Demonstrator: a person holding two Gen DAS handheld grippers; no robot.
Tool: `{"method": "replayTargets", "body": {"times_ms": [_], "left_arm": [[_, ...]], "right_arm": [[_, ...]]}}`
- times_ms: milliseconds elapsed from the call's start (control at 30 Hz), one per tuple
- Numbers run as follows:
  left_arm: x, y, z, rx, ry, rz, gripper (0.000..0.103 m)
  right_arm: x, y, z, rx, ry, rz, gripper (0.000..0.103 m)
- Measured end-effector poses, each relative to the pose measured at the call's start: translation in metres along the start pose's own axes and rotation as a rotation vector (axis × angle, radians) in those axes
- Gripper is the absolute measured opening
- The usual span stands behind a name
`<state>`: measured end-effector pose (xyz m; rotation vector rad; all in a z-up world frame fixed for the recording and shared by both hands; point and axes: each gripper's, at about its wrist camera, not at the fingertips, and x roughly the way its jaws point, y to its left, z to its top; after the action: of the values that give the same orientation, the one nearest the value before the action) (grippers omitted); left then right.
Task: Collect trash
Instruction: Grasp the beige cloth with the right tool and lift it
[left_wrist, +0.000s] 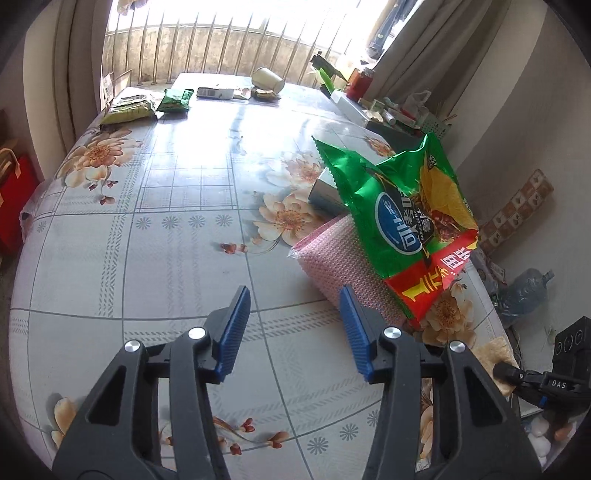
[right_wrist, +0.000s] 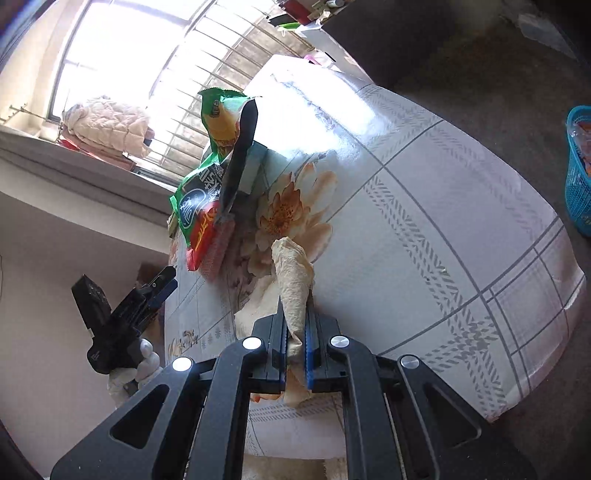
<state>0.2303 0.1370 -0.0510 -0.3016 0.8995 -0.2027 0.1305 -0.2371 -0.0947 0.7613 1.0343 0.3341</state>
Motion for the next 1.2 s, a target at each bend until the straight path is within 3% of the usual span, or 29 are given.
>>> {"method": "replayTargets", "body": {"times_ms": [167, 300, 567, 733, 867, 933, 1067, 1200], "left_arm": [[0.039, 0.019, 0.027, -0.058, 0.107, -0.121, 0.046], [0.054, 0.013, 0.034, -0.032, 0.123, -0.144, 0.046], [0.049, 0.003, 0.044, -0.004, 0.068, -0.158, 0.048], [0.063, -0.008, 0.043, 0.053, 0.114, -0.078, 0.048], [0.064, -0.011, 0.044, 0.061, 0.109, -0.082, 0.048], [0.061, -0.011, 0.042, 0.070, 0.105, -0.080, 0.042], [0.051, -0.024, 0.035, 0.132, 0.092, -0.055, 0.018], [0.043, -0.038, 0.026, 0.224, 0.075, 0.017, 0.015]], "right_arm": [[0.003, -0.001, 0.002, -0.010, 0.001, -0.014, 0.007], [0.002, -0.007, 0.001, -0.001, 0.006, -0.014, 0.007], [0.003, -0.011, -0.002, 0.009, 0.009, -0.014, 0.007], [0.005, -0.011, -0.005, 0.011, 0.010, -0.018, 0.007], [0.004, -0.009, -0.007, 0.008, 0.003, -0.025, 0.007], [0.004, -0.010, -0.007, 0.012, 0.003, -0.025, 0.007], [0.004, -0.011, -0.008, 0.020, 0.003, -0.022, 0.007], [0.004, -0.011, -0.009, 0.019, 0.000, -0.017, 0.007]]}}
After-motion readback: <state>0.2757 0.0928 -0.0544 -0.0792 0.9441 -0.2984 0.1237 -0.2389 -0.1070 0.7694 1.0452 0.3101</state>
